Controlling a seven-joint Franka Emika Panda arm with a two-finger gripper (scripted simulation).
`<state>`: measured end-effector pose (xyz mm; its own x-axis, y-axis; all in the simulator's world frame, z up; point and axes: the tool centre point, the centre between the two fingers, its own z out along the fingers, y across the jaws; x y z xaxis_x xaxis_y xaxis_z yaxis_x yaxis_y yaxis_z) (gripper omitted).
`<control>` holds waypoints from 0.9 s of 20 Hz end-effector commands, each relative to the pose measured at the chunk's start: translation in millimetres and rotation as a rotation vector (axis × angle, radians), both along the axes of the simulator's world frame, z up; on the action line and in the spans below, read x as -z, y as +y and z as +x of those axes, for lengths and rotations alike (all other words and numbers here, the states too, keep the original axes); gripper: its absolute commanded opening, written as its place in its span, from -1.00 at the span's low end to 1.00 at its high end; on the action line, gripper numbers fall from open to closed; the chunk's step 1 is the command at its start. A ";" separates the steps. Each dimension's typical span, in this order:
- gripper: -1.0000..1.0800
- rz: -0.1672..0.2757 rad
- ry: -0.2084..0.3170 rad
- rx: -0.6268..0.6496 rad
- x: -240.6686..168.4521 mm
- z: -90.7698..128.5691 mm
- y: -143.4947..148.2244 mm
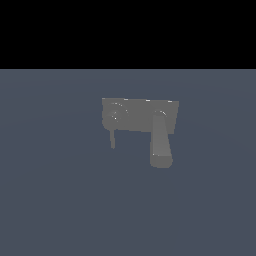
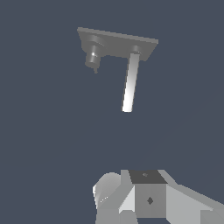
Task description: Turn on the faucet by rotating a designated handle.
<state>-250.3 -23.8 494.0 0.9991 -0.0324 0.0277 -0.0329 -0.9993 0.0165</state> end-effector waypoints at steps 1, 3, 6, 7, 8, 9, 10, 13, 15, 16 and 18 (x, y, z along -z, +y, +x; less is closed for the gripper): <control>0.04 -0.029 0.077 -0.030 34.4 9.2 10.1; -0.14 0.003 0.106 -0.037 74.1 27.1 21.1; -0.54 0.016 0.163 0.064 131.4 40.9 22.1; -0.54 0.034 0.170 0.094 134.7 42.1 4.9; 0.26 -0.049 0.203 0.050 160.6 37.2 12.0; 0.26 -0.062 0.209 0.043 163.1 39.0 19.1; 0.37 -0.026 0.182 0.062 163.1 56.2 30.0; 0.24 0.008 0.157 0.169 186.1 104.1 59.4; 0.07 0.039 0.220 0.208 223.9 75.8 63.4; -0.19 0.032 0.240 0.189 244.4 70.2 85.4; 0.57 0.094 0.199 0.376 238.8 102.4 42.8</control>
